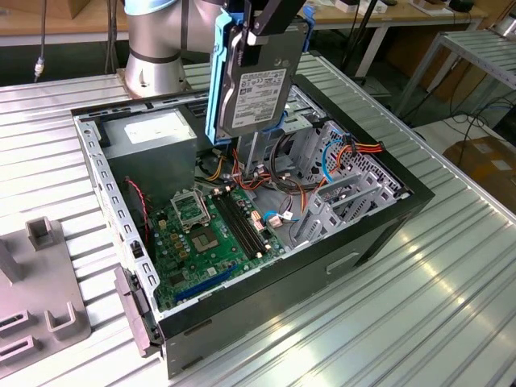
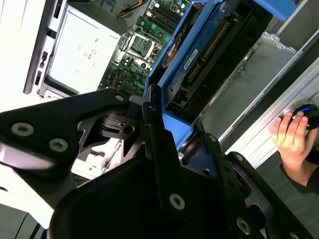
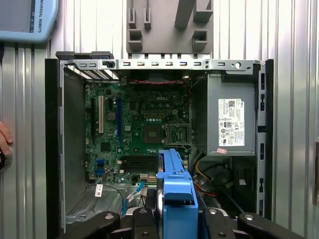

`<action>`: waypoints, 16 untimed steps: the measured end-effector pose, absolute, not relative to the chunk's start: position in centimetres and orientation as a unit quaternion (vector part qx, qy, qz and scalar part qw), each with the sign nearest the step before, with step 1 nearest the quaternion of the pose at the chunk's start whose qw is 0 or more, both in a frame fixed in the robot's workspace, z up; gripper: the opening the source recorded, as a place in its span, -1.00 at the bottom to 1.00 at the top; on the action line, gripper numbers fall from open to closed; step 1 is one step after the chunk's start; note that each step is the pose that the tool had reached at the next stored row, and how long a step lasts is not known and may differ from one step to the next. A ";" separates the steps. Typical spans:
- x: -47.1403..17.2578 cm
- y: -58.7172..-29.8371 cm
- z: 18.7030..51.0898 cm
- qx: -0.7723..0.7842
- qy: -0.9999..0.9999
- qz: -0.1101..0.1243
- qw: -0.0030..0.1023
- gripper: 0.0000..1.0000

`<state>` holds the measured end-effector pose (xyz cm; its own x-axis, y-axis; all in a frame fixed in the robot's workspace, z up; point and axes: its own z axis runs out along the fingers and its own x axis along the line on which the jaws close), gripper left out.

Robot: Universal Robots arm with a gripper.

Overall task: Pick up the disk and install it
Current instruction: 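Insert the disk into the insertion slot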

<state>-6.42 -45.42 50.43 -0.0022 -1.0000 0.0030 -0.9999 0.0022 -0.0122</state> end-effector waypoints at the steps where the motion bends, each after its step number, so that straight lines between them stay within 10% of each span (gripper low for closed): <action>1: -6.4 -45.5 50.4 -0.706 0.708 -0.005 0.003 -0.26; 16: -6.4 -47.0 50.4 -0.706 0.708 -0.005 0.003 -0.26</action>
